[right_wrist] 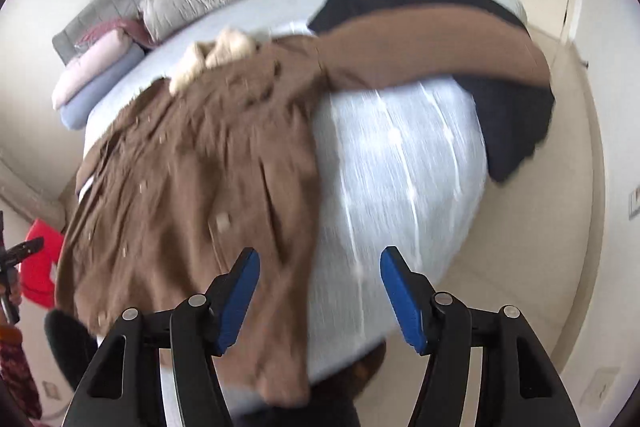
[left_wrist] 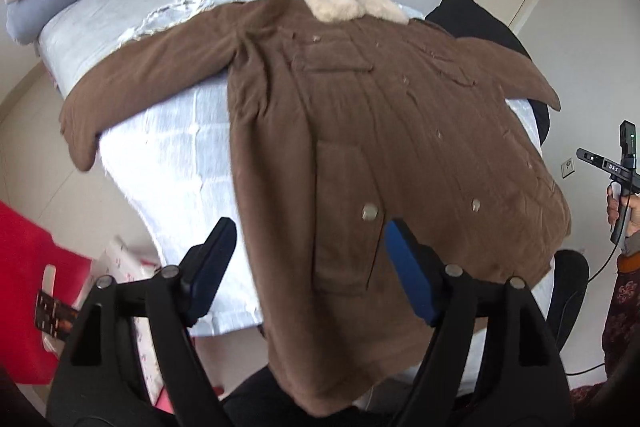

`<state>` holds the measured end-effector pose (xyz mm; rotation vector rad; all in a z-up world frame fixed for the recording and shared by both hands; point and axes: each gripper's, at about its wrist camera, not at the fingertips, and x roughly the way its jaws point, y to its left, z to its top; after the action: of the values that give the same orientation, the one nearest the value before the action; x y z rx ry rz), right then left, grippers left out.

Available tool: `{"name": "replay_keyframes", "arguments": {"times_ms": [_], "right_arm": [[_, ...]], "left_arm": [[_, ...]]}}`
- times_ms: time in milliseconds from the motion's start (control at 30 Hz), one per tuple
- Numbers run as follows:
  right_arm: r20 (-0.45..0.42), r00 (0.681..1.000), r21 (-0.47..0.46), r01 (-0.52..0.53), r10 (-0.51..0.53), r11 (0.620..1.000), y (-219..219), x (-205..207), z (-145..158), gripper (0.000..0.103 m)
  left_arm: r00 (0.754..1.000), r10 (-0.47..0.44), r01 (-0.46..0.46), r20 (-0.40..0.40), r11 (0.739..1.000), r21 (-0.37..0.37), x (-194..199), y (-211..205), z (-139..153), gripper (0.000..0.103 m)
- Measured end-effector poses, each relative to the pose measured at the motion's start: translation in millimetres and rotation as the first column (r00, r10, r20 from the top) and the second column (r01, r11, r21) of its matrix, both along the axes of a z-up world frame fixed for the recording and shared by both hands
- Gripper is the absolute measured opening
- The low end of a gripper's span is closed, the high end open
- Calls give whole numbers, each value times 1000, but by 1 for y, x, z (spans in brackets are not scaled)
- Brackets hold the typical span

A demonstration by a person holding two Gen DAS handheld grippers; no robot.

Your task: Fold large clothes

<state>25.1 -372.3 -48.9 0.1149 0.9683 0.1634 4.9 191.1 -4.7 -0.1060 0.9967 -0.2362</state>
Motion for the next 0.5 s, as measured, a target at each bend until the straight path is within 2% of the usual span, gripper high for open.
{"name": "replay_keyframes", "arguments": {"times_ms": [133, 300, 400, 467, 500], "right_arm": [[45, 998, 4, -47, 47, 999, 49, 58, -5, 64], [89, 986, -46, -134, 138, 990, 130, 143, -45, 64], [62, 991, -55, -113, 117, 992, 131, 175, -77, 64], [10, 998, -73, -60, 61, 995, 107, 186, -100, 64], [-29, 999, -58, -31, 30, 998, 88, 188, -113, 57]], "left_arm": [[998, -7, 10, 60, 998, -55, 58, -38, 0, 78], [996, 47, -38, 72, 992, -120, 124, -79, -30, 78], [996, 88, -83, 31, 990, -116, 149, -89, -69, 78], [995, 92, -94, -25, 991, -96, 156, -84, -97, 78], [997, 71, -74, -40, 993, -92, 156, -81, -106, 78]]}}
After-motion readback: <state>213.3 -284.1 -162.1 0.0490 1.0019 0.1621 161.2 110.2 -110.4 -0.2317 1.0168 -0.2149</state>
